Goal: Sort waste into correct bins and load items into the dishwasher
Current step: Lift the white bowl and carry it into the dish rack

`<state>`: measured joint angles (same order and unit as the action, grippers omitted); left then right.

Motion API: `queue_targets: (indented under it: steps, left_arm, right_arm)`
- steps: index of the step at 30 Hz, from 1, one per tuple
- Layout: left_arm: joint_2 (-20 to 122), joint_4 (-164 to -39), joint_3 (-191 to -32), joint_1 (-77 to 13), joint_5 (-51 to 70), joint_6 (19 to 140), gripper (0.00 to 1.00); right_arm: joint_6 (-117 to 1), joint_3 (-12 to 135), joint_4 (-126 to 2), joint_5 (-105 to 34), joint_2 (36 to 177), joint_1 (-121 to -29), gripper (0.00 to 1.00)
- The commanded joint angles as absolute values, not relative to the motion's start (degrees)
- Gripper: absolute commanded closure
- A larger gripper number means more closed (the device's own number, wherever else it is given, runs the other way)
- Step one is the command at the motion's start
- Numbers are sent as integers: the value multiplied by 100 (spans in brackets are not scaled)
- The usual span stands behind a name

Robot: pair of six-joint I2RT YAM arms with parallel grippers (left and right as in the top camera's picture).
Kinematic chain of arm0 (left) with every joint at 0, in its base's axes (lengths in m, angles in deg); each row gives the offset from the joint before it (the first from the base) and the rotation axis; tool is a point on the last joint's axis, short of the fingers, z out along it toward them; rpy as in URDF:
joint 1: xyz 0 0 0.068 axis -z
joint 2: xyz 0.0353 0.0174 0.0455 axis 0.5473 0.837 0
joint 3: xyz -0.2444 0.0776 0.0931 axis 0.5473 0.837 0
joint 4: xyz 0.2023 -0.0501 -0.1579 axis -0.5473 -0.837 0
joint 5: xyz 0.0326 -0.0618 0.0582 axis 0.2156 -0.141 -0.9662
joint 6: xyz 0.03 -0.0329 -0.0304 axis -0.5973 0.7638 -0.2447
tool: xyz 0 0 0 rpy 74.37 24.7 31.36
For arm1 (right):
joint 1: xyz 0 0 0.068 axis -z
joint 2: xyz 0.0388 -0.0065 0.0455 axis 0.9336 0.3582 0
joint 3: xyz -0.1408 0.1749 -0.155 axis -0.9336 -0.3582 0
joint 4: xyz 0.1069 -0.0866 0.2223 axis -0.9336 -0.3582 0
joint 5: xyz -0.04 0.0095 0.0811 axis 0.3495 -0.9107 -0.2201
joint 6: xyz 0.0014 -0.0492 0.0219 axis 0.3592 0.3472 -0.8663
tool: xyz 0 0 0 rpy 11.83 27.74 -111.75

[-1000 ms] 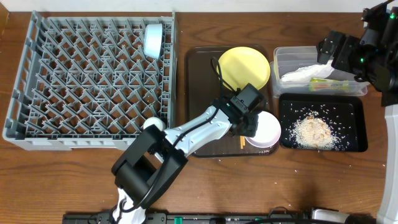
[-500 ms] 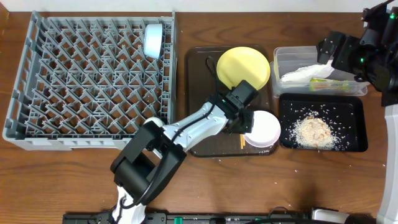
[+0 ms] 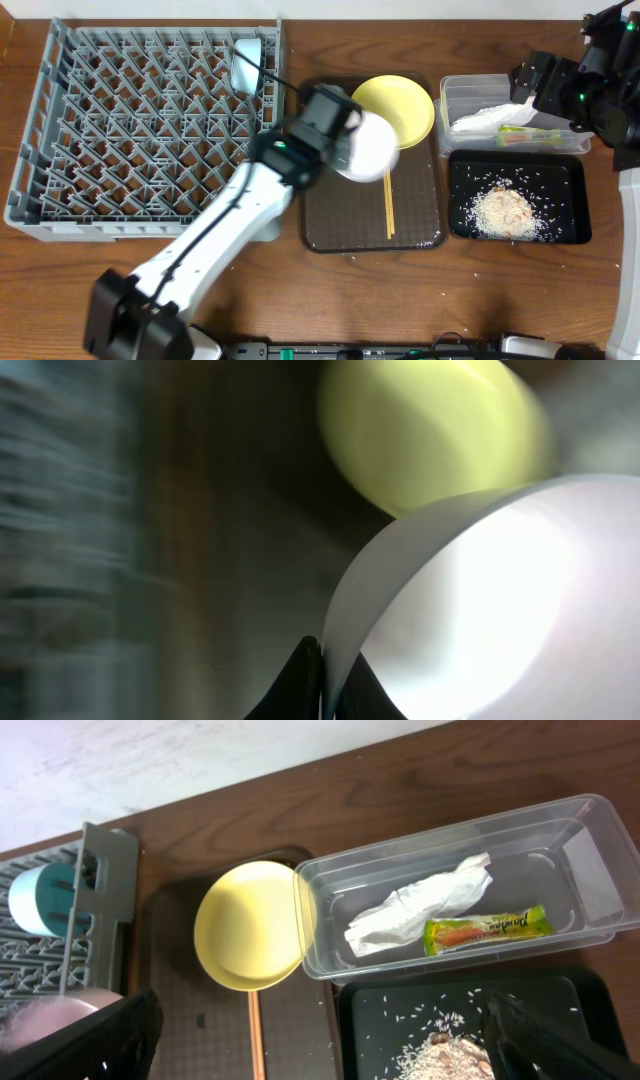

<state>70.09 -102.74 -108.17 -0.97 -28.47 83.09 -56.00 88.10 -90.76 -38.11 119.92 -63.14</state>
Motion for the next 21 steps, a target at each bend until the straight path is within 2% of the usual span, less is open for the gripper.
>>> queue_targets:
  steps: [1, 10, 21]
  left_arm:
    - [6913, -10300, -10817, -451, -5450, 7666, 92]
    - [7341, -10071, -10817, -843, -8700, 7106, 93]
    - [8506, -9656, -10817, -841, -10186, 7113, 93]
  right_arm:
    - [-5670, 8864, -9083, -3855, 11988, -6266, 1]
    - [-5670, 8862, -9083, -3855, 11988, -6266, 1]
    - [-5670, 8862, -9083, -3855, 11988, -6266, 1]
